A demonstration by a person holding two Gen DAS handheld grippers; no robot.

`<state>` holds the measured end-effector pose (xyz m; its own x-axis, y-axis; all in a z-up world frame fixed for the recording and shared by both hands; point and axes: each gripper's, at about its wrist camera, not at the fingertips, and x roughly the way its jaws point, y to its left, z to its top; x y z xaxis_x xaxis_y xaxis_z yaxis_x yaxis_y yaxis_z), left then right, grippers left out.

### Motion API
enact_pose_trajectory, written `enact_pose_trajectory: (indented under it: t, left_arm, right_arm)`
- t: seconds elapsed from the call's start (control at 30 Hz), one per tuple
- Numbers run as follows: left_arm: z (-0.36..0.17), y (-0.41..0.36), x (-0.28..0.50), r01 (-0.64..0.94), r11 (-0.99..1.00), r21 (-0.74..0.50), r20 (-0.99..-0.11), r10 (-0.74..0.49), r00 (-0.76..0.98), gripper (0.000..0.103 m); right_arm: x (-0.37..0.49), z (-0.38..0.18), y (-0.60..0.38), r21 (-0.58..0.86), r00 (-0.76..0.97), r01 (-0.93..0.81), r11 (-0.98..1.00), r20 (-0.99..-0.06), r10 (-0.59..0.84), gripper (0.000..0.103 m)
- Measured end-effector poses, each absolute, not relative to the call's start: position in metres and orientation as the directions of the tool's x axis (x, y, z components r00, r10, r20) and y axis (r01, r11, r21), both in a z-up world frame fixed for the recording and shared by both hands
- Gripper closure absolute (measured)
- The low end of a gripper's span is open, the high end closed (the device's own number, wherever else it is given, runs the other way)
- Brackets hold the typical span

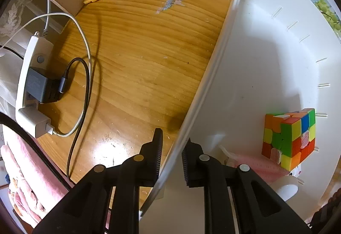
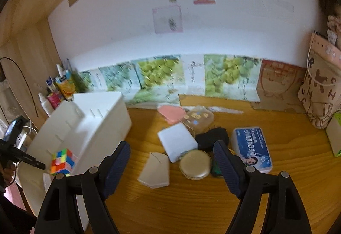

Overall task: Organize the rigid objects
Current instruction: 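Reach the right tool to the gold round tin and grasp it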

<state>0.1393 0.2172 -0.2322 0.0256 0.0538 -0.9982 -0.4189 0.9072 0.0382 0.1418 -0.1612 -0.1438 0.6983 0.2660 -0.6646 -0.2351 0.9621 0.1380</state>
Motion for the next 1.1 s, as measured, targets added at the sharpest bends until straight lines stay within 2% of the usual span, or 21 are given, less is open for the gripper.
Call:
enact_pose_trajectory:
  t: [0.5,0.73,1.1]
  left_arm:
    - [-0.237,0.219,0.130,-0.466,0.884,0.039,-0.999,0.051,0.013,0.083]
    - [-0.239,0.222,0.129,-0.485,0.873,0.046,-0.999,0.054,0.002,0.081]
    - [-0.239,0.228,0.129,-0.506,0.861,0.045,-0.999,0.049,-0.005,0.080]
  right_arm:
    - [0.173,-0.188,-0.171,0.185,0.603,-0.166,0.969,-0.758,0.248,0.022]
    - [0.176,-0.193,-0.163,0.102,0.627,-0.216,0.971,-0.748,0.218,0.022]
    - [0.185,-0.205,-0.162,0.149,0.582,-0.233,0.961,-0.771,0.261,0.022]
